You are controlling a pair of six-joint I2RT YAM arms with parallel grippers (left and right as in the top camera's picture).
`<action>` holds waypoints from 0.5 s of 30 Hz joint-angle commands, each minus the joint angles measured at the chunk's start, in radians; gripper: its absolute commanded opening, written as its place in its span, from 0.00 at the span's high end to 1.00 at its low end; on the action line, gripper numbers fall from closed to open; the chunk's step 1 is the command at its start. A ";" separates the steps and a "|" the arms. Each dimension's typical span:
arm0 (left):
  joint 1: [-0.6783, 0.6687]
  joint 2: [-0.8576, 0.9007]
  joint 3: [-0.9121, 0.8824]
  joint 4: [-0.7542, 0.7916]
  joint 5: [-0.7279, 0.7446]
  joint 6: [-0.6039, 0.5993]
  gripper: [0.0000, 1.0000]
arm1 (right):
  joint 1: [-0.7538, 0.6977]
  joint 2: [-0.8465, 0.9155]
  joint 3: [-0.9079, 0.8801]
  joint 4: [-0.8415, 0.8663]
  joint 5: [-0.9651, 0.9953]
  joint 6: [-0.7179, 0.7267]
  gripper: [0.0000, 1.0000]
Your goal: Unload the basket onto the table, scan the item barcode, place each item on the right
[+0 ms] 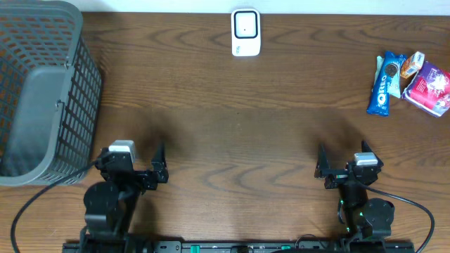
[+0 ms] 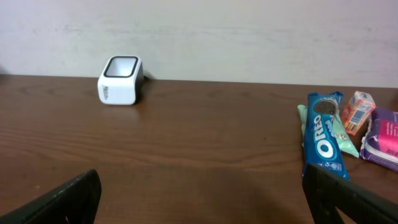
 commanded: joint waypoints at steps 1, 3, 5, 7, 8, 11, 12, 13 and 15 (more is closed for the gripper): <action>0.027 -0.085 -0.074 0.101 0.023 0.047 0.02 | 0.010 -0.007 -0.001 -0.004 0.001 0.015 0.01; 0.040 -0.113 -0.104 0.150 0.023 0.047 0.02 | 0.010 -0.007 -0.001 -0.004 0.001 0.015 0.01; 0.054 -0.138 -0.130 0.195 0.023 0.047 0.02 | 0.010 -0.007 -0.001 -0.004 0.001 0.015 0.01; 0.071 -0.166 -0.157 0.233 0.024 0.046 0.02 | 0.010 -0.007 -0.001 -0.004 0.001 0.015 0.01; 0.079 -0.179 -0.170 0.250 0.024 0.046 0.02 | 0.010 -0.007 -0.001 -0.004 0.001 0.015 0.01; 0.105 -0.216 -0.212 0.299 0.024 0.046 0.02 | 0.010 -0.007 -0.001 -0.004 0.001 0.015 0.01; 0.115 -0.237 -0.237 0.325 0.024 0.046 0.02 | 0.010 -0.007 -0.001 -0.004 0.001 0.015 0.01; 0.116 -0.247 -0.248 0.336 0.024 0.046 0.03 | 0.010 -0.007 -0.001 -0.004 0.001 0.015 0.01; 0.116 -0.253 -0.268 0.372 0.024 0.046 0.02 | 0.010 -0.007 -0.001 -0.004 0.001 0.015 0.01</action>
